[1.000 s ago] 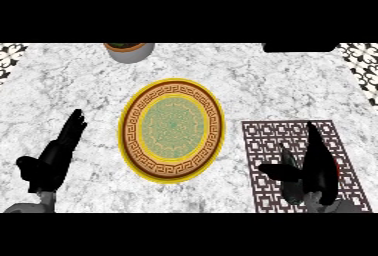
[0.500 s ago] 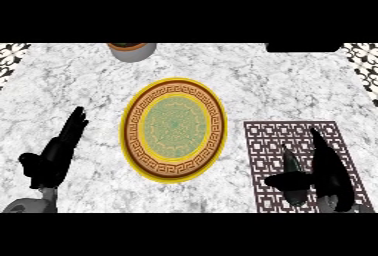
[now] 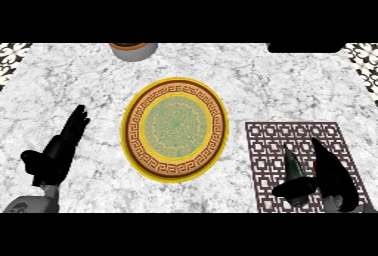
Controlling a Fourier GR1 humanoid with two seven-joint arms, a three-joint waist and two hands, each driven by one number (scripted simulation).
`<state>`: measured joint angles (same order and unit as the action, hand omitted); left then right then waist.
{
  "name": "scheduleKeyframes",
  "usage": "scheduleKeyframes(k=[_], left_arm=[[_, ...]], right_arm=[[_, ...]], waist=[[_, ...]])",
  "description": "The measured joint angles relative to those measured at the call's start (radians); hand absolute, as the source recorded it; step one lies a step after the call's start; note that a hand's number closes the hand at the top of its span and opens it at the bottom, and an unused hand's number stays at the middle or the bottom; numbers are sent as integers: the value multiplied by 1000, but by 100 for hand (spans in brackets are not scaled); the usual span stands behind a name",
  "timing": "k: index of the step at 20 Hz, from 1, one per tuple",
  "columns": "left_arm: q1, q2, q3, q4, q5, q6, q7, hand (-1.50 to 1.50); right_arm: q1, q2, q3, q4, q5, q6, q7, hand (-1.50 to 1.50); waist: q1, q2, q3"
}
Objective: Pick the eggplant from the placemat and place it in the plate
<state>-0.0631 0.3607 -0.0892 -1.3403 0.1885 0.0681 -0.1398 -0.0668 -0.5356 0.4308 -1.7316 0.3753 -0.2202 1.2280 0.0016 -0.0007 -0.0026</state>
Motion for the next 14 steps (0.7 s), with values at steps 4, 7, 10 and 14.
scheduleKeyframes(k=[4, 7, 10, 14], left_arm=[[-14, -18, 0, 24, -10, 1, -4, 0], [2, -18, 6, 28, -14, -10, -27, 0], [2, -9, 14, 19, -13, -22, -18, 0], [-3, -4, 29, 28, -8, -34, -15, 0]], right_arm=[[3, 10, -15, 36, -14, 22, -22, -150], [-2, 28, -14, 65, -1, 36, -30, -150], [-9, 35, -20, 103, 16, 52, -38, -150], [-2, 46, -32, 153, 37, 62, -68, -150]], waist=[[-1, -1, -1], [2, -2, -3], [5, -3, -5], [5, -6, -9]])
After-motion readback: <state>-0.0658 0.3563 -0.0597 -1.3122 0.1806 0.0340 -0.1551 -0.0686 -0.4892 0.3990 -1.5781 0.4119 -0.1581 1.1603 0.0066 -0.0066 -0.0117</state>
